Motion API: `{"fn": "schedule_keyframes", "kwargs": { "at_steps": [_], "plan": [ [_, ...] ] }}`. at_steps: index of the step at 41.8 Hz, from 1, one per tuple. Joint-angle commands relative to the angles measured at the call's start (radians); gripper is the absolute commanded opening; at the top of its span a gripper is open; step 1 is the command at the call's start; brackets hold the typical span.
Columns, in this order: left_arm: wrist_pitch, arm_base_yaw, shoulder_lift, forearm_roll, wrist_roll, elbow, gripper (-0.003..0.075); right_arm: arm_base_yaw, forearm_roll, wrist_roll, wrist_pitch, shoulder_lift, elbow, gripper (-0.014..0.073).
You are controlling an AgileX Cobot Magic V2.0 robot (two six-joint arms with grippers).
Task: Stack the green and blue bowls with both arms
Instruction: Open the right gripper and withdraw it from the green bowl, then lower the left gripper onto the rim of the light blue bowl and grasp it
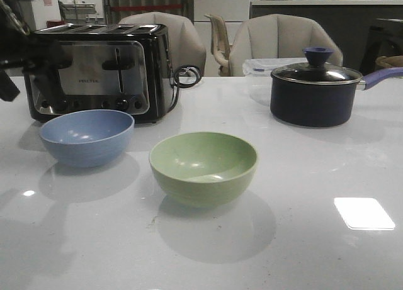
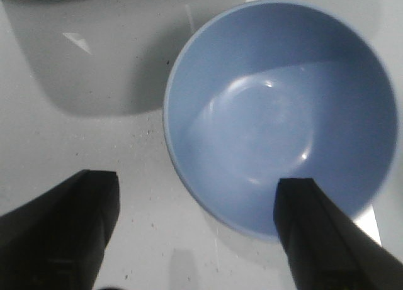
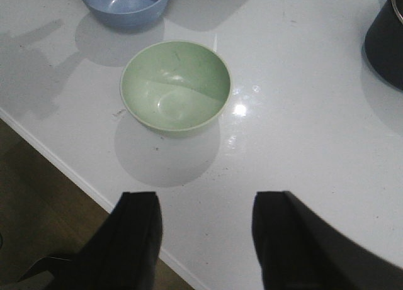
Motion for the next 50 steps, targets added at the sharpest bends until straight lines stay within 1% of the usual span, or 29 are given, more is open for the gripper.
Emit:
{"fn": "schedule_keyframes", "kwargs": {
  "at_steps": [1,7,12,14,16,27,30,34,38,45,50],
  "plan": [
    [-0.049,0.002,0.054,-0.008,-0.001,-0.099,0.0561,-0.002,0.008,-0.012,-0.06,-0.005,-0.029,0.0442],
    [-0.057,0.002,0.155,-0.008,-0.001,-0.184,0.0561,-0.002,0.008,-0.012,-0.06,-0.005,-0.029,0.0442],
    [-0.08,0.002,0.192,-0.008,-0.001,-0.212,0.0559,-0.002,0.008,-0.012,-0.06,-0.005,-0.029,0.0442],
    [-0.087,0.002,0.198,-0.008,-0.001,-0.212,0.0546,-0.002,0.008,-0.012,-0.06,-0.005,-0.029,0.0442],
    [-0.089,0.002,0.202,-0.008,-0.001,-0.212,0.051,-0.002,0.008,-0.012,-0.06,-0.005,-0.029,0.0442],
    [-0.024,0.002,0.203,-0.002,-0.001,-0.212,0.0227,-0.002,0.008,-0.012,-0.06,-0.005,-0.029,0.0442],
    [-0.008,0.002,0.203,0.009,-0.001,-0.212,0.0163,-0.002,0.008,-0.012,-0.06,-0.005,-0.029,0.0442],
    [0.035,0.002,0.203,0.031,-0.001,-0.231,0.0097,-0.002,0.008,-0.012,-0.06,-0.005,-0.029,0.0442],
    [0.102,0.002,0.197,0.04,-0.001,-0.274,0.0099,-0.002,0.008,-0.012,-0.06,-0.005,-0.029,0.0442],
    [0.234,0.0,0.155,0.029,-0.001,-0.402,0.0098,-0.002,0.008,-0.012,-0.06,-0.005,-0.029,0.0442],
    [0.318,-0.03,0.118,-0.018,0.047,-0.49,0.0098,-0.002,0.008,-0.012,-0.06,-0.005,-0.029,0.0442]
  ]
}}
